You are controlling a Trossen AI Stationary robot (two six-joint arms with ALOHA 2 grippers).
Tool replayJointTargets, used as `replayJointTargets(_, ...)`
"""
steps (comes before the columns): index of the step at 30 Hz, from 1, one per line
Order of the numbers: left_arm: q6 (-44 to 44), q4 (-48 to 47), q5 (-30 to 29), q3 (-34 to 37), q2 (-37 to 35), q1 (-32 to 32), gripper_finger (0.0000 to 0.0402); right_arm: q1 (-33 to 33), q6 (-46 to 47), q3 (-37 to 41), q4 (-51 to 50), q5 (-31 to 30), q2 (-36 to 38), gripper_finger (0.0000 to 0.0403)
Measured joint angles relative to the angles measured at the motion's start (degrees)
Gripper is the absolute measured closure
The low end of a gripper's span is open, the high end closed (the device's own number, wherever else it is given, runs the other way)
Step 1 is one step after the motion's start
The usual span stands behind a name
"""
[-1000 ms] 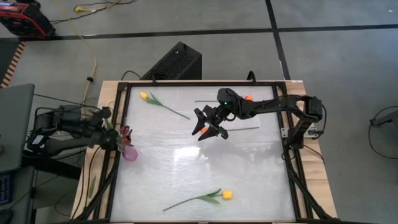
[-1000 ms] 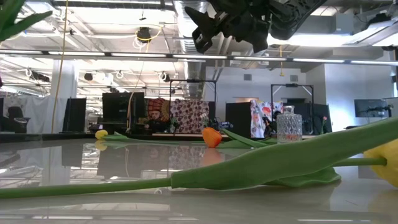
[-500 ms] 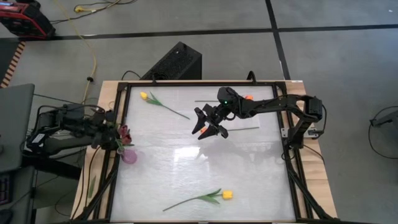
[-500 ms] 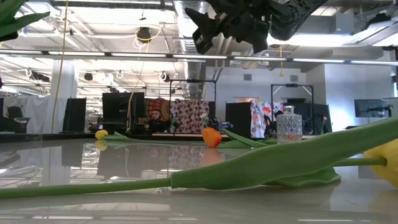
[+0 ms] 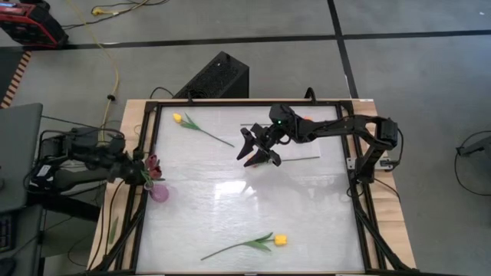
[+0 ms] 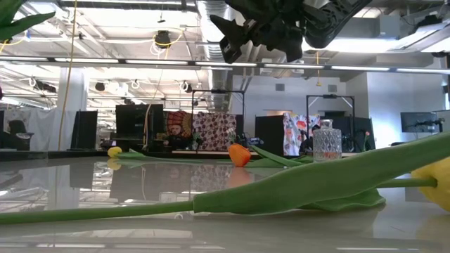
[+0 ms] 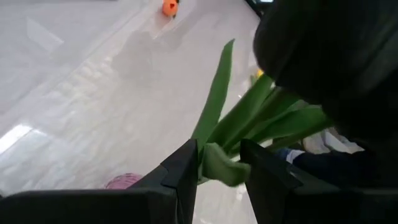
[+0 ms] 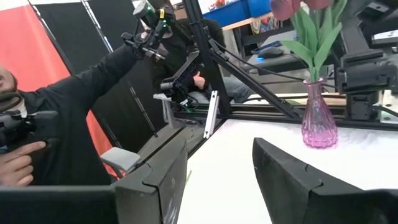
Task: Sort flowers into vase by color
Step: Put the black tulip into the pink vase
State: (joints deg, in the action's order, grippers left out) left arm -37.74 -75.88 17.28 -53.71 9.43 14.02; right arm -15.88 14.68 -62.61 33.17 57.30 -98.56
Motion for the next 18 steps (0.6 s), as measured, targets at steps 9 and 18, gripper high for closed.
replayJointTargets(9,-1.06,-5.81,3.37,-2.86,0.0,-0.02,0.0293,-0.62,0.22,0.0,0.22,0.07,0.0,0.0196)
replayJointTargets(18,-0.53,-2.87,-0.11,-5.25,0.0,-0.02,0.0294,-3.58,0.27,0.0,-2.69,-4.48,0.0,0.0196)
